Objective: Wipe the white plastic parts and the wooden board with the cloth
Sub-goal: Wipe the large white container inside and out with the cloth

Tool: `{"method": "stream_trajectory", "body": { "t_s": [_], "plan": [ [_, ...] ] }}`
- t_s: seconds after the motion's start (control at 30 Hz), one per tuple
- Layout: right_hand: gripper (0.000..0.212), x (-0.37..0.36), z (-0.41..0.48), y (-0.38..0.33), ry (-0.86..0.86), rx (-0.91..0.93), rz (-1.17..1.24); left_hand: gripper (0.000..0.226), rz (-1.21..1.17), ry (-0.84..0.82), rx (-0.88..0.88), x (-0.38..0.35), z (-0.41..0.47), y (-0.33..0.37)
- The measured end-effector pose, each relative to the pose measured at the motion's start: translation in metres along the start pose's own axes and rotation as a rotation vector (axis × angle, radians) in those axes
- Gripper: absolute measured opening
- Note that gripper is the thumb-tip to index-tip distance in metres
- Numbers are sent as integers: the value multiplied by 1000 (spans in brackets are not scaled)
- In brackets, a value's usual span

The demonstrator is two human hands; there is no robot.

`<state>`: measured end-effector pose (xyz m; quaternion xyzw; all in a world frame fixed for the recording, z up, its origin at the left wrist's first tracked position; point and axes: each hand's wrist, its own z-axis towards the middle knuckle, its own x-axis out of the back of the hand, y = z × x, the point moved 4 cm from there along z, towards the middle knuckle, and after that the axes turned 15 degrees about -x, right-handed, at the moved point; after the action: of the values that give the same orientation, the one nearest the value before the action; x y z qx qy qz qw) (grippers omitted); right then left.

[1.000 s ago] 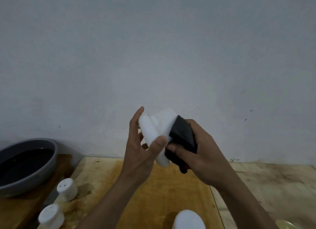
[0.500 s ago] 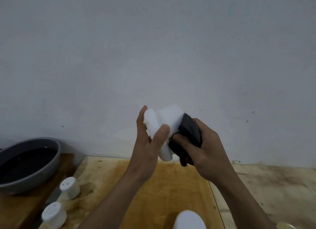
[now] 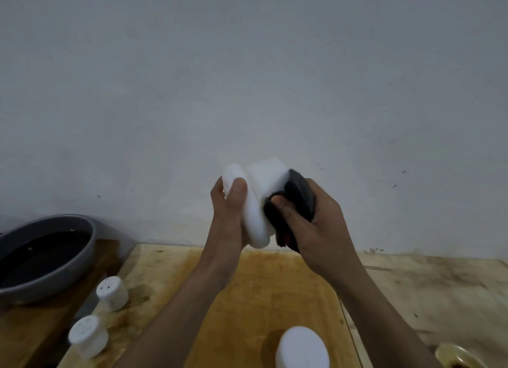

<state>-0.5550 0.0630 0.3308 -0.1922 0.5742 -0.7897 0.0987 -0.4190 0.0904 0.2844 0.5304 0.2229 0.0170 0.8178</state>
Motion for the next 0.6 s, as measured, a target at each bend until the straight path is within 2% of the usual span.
{"method": "stream_trajectory", "body": {
  "t_s": [0.07, 0.17, 0.27, 0.37, 0.43, 0.5, 0.57, 0.6],
  "plan": [
    [23, -4, -4, 5, 27, 32, -118, 89, -137, 51, 104, -4, -2, 7],
    [40, -6, -12, 10, 0, 170, -373, 84, -386, 63, 314, -5, -6, 5],
    [37, 6, -13, 13, -52, 133, -411, 83, -374, 65, 383, -1, -6, -3],
    [25, 20, -9, 11, -104, 12, -229, 86, -244, 47, 305, -4, -5, -3],
    [22, 23, -10, 4, -96, 6, -147, 92, -138, 31, 206, -7, -4, 0],
    [29, 21, -11, -3, 6, 19, -110, 96, -86, 6, 51, -15, -6, 2],
    [32, 18, -13, -5, 188, 28, -76, 88, 52, 37, -156, -22, -10, 3],
    [30, 17, -14, -5, 263, 39, -61, 82, 82, 58, -196, -27, -12, 2]
  ]
}}
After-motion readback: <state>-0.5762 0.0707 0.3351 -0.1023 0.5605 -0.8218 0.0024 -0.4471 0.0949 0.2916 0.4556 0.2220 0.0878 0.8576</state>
